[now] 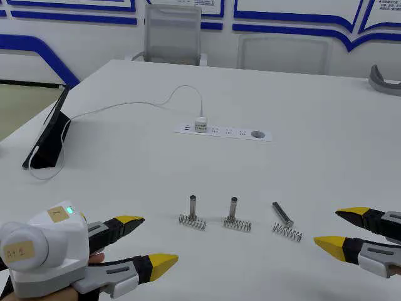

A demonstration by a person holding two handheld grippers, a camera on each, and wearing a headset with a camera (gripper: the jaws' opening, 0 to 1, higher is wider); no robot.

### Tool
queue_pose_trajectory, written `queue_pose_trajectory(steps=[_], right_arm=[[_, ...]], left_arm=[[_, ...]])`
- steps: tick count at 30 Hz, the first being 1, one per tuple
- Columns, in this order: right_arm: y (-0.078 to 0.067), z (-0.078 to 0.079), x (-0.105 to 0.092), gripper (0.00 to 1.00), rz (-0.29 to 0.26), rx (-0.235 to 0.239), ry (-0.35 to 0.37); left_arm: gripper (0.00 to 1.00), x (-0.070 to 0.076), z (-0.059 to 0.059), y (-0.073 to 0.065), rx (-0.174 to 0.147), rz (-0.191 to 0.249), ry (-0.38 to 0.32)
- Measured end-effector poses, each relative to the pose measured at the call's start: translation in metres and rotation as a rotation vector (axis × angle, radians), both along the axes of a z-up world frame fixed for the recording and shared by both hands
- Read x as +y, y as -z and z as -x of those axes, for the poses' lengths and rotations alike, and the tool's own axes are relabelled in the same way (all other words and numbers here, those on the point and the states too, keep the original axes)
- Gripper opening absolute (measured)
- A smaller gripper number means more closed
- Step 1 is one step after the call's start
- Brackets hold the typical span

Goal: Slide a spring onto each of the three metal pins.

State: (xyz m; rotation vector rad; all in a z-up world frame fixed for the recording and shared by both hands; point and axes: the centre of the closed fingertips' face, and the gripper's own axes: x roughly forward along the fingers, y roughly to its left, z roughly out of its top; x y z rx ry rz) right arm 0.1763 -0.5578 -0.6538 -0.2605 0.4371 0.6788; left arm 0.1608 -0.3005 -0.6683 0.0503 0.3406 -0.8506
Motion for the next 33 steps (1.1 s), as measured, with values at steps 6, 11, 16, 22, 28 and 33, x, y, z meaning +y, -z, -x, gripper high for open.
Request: queue_pose_trajectory(steps=[6, 11, 16, 22, 28, 33], right_arm=[[-0.004, -0.009, -0.001, 0.42, 0.006, 0.002, 0.014], [-0.002, -0.020, 0.000, 0.41, 0.032, 0.013, 0.018], [-0.001, -0.032, 0.002, 0.40, 0.047, 0.026, 0.030], [0.006, -0.044, 0.010, 0.36, 0.062, 0.055, 0.032], [0.009, -0.056, 0.018, 0.32, 0.082, 0.074, 0.037], [0.013, -0.065, 0.023, 0.30, 0.105, 0.095, 0.043]], left_arm=[[0.58, 0.000, 0.000, 0.000, 0.002, 0.001, -0.001], [0.58, 0.000, -0.002, 0.000, 0.002, 0.005, -0.001], [0.58, 0.000, -0.002, 0.001, 0.004, 0.005, -0.003], [0.58, 0.001, -0.002, 0.001, 0.007, 0.007, -0.006], [0.58, 0.000, -0.001, 0.002, 0.010, 0.006, -0.007], [0.58, 0.000, -0.002, 0.002, 0.012, 0.006, -0.009]])
